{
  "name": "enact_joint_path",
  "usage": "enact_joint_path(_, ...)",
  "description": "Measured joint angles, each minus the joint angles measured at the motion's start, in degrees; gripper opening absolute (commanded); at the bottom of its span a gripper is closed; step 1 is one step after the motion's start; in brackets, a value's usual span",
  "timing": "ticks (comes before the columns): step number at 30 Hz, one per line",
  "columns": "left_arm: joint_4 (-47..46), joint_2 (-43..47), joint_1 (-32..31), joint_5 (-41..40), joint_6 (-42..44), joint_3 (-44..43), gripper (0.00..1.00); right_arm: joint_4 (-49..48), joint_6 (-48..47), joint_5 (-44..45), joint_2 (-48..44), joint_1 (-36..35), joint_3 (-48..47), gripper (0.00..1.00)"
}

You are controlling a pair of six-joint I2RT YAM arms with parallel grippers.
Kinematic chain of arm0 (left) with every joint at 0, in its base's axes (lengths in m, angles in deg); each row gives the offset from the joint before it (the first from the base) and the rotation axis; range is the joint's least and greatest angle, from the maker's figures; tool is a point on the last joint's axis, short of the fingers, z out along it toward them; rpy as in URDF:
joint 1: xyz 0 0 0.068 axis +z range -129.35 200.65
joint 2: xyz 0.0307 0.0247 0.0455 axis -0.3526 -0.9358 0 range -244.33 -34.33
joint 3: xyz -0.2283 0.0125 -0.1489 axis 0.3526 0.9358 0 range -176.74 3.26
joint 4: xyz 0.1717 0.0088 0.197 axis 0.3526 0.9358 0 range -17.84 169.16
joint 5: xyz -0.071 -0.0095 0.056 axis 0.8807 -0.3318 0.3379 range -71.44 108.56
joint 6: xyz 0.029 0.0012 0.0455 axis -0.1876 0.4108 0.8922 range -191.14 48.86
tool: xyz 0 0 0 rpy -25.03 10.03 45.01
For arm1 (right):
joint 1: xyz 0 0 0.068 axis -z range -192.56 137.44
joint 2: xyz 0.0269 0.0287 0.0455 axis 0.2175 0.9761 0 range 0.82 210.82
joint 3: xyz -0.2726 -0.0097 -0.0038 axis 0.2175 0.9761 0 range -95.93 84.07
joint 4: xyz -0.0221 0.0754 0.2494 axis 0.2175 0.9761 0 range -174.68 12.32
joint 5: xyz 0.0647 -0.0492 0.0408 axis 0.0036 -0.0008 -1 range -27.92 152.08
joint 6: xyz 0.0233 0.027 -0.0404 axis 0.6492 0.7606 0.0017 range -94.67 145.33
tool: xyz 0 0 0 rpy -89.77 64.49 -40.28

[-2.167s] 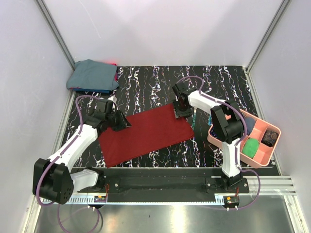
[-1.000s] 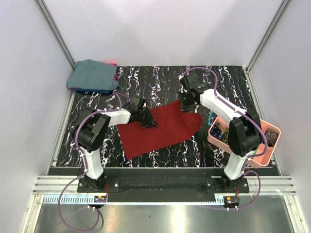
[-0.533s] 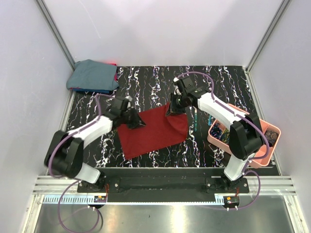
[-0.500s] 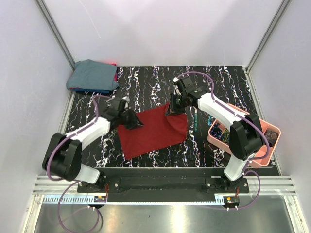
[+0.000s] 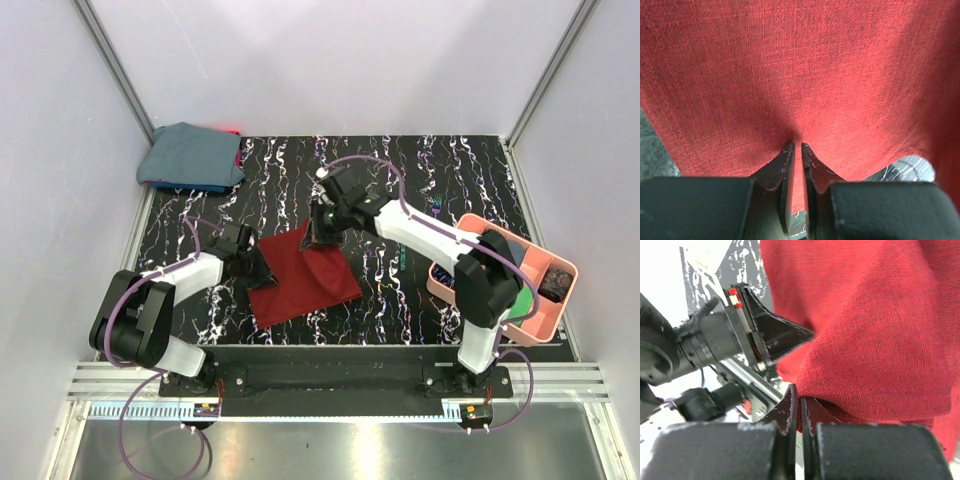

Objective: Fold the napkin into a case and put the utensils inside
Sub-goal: Fold the rectangle-folded napkin at the center of the board.

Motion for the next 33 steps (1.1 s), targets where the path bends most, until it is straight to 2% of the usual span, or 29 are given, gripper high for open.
enact_joint_path(10,0.3,2.0,-0.1,-1.3,0.3,0.6,0.14,-6.3,7.5,-1.5,10.6,-2.6,-1.2,0.00)
enact_joint_path(18,4.1,10.7,4.1,-2.9,1.5,1.8,0.13,-7.5,8.6,-1.4,11.0,-3.4,-1.2,0.00)
enact_joint_path(25,2.5,6.1,5.7,-1.7,1.7,4.6,0.10,-9.0,10.9,-1.3,11.0,-3.9,-1.3,0.00)
enact_joint_path(33,-0.7,6.3,5.5,-0.9,1.4,5.9,0.10,-9.5,11.9,-1.4,12.2,-4.9,-3.9,0.00)
